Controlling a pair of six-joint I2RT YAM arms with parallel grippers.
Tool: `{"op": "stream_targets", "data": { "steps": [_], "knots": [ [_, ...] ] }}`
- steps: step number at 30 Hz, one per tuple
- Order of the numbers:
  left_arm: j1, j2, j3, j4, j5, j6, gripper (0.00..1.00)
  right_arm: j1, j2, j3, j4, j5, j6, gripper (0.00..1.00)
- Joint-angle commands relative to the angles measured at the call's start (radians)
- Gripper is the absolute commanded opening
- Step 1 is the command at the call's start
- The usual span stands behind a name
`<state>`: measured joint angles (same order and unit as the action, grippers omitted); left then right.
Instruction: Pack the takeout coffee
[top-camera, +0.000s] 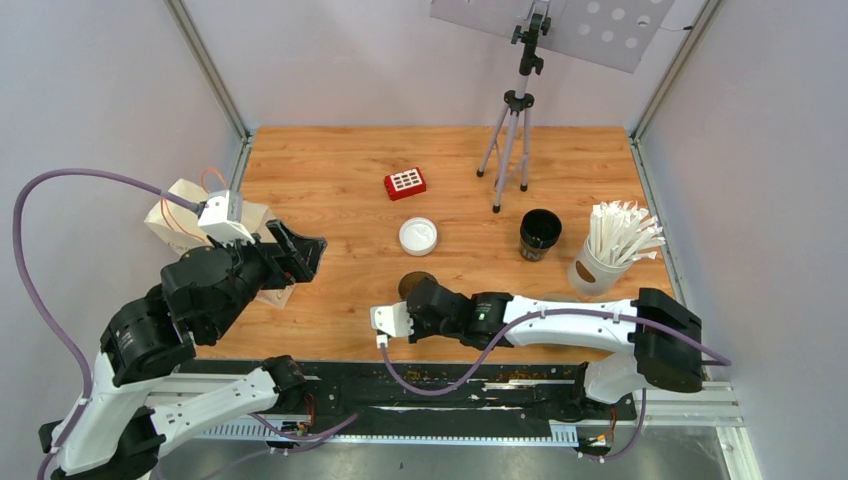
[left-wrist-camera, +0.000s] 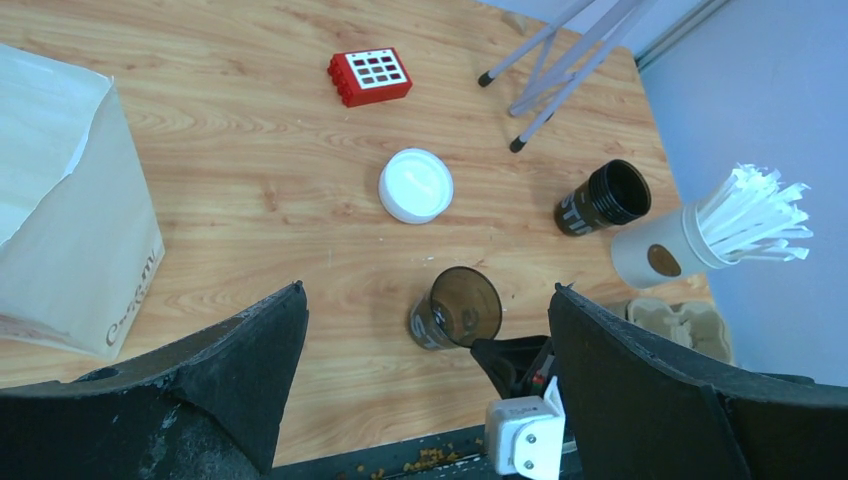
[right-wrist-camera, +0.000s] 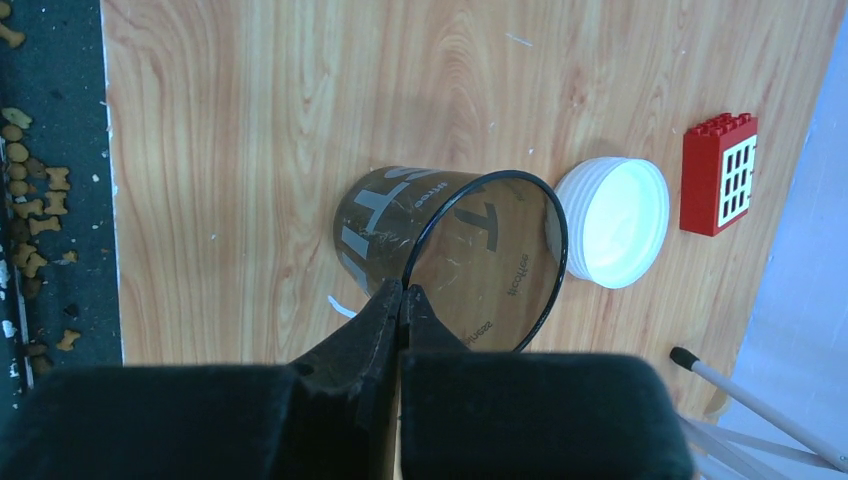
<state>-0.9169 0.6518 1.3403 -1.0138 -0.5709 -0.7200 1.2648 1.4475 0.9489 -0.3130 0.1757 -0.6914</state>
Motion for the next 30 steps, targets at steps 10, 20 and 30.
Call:
{"op": "stream_targets", "data": {
  "steps": [10,20,30],
  "knots": [
    [-0.005,0.001,-0.047,-0.040,-0.023,0.036,0.99,0.045,-0.105,0.161,-0.143,0.002,0.223,0.34],
    [-0.005,-0.011,-0.103,-0.020,0.061,0.135,1.00,-0.287,-0.198,0.181,0.047,0.043,0.633,0.37],
    [-0.005,-0.039,-0.313,0.112,0.277,0.189,1.00,-0.472,0.247,0.483,-0.141,0.105,0.828,0.33]
  ]
}}
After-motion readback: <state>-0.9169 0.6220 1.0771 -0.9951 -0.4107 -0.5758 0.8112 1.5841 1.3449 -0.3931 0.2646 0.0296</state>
